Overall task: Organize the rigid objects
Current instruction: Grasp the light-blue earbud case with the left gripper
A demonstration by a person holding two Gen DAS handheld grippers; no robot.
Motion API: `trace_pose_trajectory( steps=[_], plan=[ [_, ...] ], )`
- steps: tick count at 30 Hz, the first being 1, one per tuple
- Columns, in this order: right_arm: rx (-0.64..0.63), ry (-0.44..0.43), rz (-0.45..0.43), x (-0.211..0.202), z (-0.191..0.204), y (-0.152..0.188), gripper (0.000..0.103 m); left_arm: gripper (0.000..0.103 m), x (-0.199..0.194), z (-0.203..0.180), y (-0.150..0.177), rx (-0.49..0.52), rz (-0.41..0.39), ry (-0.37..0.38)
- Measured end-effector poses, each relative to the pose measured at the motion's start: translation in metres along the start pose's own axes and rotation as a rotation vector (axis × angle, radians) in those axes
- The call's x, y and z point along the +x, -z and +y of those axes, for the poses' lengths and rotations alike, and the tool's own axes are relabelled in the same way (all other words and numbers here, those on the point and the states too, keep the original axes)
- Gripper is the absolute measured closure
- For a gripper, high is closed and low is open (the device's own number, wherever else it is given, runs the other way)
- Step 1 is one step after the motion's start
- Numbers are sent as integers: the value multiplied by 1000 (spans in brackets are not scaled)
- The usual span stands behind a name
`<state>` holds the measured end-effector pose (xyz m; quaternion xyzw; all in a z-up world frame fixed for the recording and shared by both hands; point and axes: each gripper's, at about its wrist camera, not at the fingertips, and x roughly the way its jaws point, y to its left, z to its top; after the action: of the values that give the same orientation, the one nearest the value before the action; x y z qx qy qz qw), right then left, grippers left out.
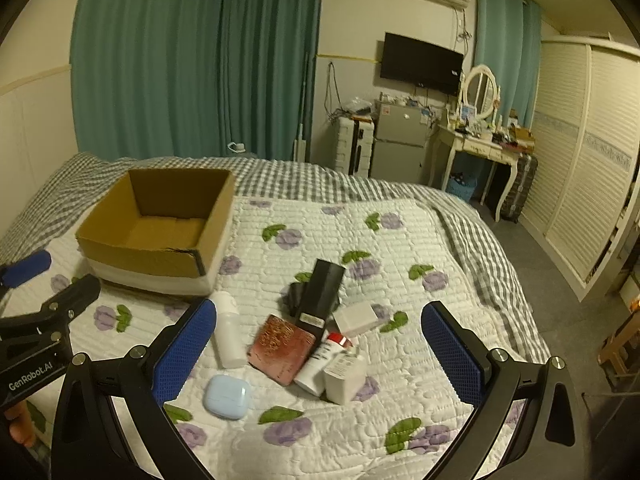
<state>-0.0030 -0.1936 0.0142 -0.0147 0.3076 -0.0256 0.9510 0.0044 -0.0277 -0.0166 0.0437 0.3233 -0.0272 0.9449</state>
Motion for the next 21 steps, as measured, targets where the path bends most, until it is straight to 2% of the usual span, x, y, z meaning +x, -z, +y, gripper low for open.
trace_pose_trajectory(
  steps=[4,7,12,18,19,21],
  plan=[
    [26,14,64,22,-14,12,0,22,31,-24,19,41,100,48],
    [31,27,117,42,-20,24,0,25,61,-51,39,92,207,94],
    [53,31,190,71,-30,39,0,25,88,-73,52,135,284,141],
    [70,27,252,95,-35,51,0,26,115,-86,64,126,380,199],
    [71,24,260,97,-35,52,0,31,117,-90,67,142,398,203],
    [75,22,268,100,-36,54,0,50,120,-94,72,176,418,188]
  ],
)
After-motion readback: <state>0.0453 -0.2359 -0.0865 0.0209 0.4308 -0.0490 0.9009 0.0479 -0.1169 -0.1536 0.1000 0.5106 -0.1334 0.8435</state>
